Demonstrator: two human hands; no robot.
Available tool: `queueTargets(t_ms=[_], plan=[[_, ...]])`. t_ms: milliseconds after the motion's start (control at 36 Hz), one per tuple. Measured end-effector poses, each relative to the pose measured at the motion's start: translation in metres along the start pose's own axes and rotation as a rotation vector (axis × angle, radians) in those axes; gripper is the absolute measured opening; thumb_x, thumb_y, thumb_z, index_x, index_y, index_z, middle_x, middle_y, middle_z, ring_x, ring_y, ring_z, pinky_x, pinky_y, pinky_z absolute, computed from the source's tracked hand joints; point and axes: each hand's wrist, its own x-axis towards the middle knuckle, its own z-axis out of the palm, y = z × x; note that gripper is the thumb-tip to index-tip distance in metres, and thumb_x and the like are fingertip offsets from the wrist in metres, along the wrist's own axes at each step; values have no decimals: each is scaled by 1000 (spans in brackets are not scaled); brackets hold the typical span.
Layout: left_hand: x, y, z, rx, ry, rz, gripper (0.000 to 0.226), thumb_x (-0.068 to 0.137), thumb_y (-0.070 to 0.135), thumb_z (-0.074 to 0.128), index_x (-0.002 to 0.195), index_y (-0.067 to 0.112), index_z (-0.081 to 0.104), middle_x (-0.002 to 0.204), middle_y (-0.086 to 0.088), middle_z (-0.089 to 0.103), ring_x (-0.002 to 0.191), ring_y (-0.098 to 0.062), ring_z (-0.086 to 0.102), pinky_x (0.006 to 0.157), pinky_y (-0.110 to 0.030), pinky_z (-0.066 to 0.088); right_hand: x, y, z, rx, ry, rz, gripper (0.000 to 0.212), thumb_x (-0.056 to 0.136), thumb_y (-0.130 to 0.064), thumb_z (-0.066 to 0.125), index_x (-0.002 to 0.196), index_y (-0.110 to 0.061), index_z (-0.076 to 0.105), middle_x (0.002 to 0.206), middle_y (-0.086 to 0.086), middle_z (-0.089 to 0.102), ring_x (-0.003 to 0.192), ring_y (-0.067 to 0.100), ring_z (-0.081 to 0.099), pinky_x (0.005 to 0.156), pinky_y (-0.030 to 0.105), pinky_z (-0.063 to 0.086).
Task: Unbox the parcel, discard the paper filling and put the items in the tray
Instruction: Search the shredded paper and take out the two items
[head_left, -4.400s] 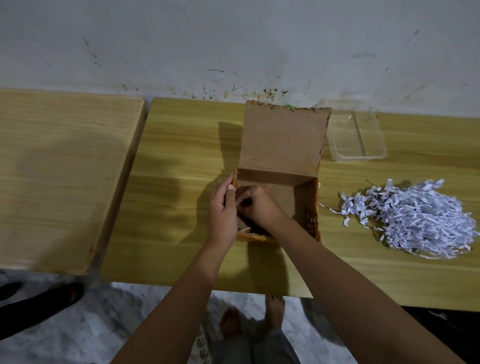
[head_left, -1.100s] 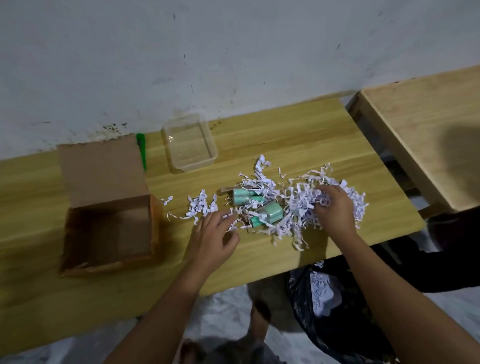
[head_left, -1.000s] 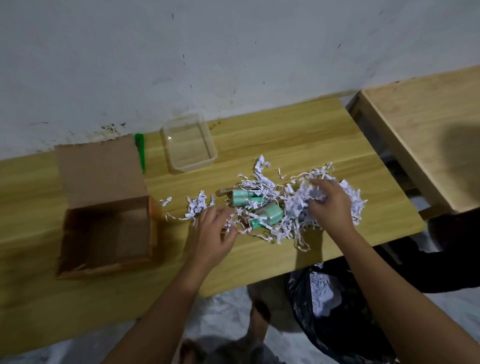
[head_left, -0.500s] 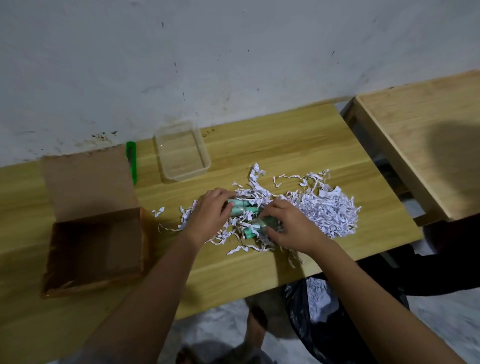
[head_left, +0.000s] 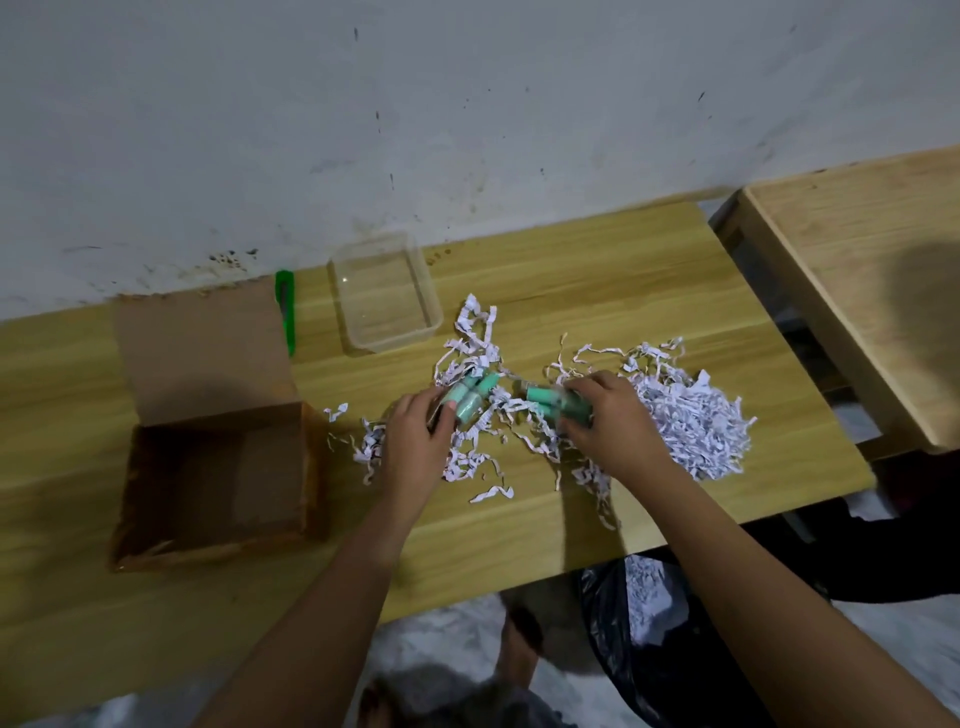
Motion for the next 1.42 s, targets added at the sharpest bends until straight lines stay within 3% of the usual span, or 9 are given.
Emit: queueTargets(t_ms=[111,222,389,583,722,833,917,1083,1417], plan=[[-10,-14,-2,20,-10,81,34,95,27,46,125,16,56,113,-3,59,102,-18,54,84,-39,49,3,0,-3,-15,-44,31,49,80,-30,69,124,-12,55,115,13,60,106,30,52,85,37,45],[-17,-27,-6,145,30,145,46,94,37,31,123,13,58,121,-2,59,112,-19,51,94,-38,44,6,0,-5,-24,-49,25,46,79,-30,70,120,-14,58,109,12,63,98,30,55,80,36,47],[-26,-33,-10,267,29,120,53,95,39,21,131,16,51,140,-5,48,133,-22,36,111,-39,29,6,-5,-9,62,60,7,43,78,-24,72,117,-8,61,106,14,65,94,30,57,74,31,43],[-24,-34,-5,398,6,36,61,91,43,10,139,21,41,153,-3,26,143,-18,18,116,-37,13,31,-21,-32,149,188,-9,38,81,-25,69,115,-10,61,107,10,65,95,25,57,79,30,46],[-20,-35,-1,472,22,0,55,93,38,16,138,20,43,151,-5,32,141,-19,23,114,-31,11,68,-41,-37,382,211,59,38,82,-29,68,116,-13,61,101,7,67,88,23,62,75,38,56],[-23,-33,0,463,43,18,48,95,34,25,134,19,48,146,-6,41,138,-20,31,111,-32,16,96,-56,-30,497,201,111,30,84,-28,66,110,-14,63,95,8,68,82,22,64,67,27,56],[-21,-35,0,446,54,27,47,95,34,28,135,19,47,146,-6,40,138,-20,30,113,-32,15,124,-65,-15,497,178,163,26,83,-32,66,102,-14,65,90,7,69,81,26,64,70,40,55],[-19,-36,0,488,17,6,49,95,35,23,138,21,42,150,-5,34,141,-19,24,115,-31,10,169,-85,13,486,176,214,29,83,-32,66,98,-8,66,84,6,64,71,18,56,61,26,39],[-19,-38,0,460,-1,-5,49,97,38,19,139,23,37,151,-4,32,142,-15,17,114,-33,10,205,-101,38,403,129,287,37,81,-33,67,96,1,64,93,17,65,82,31,61,68,35,46]])
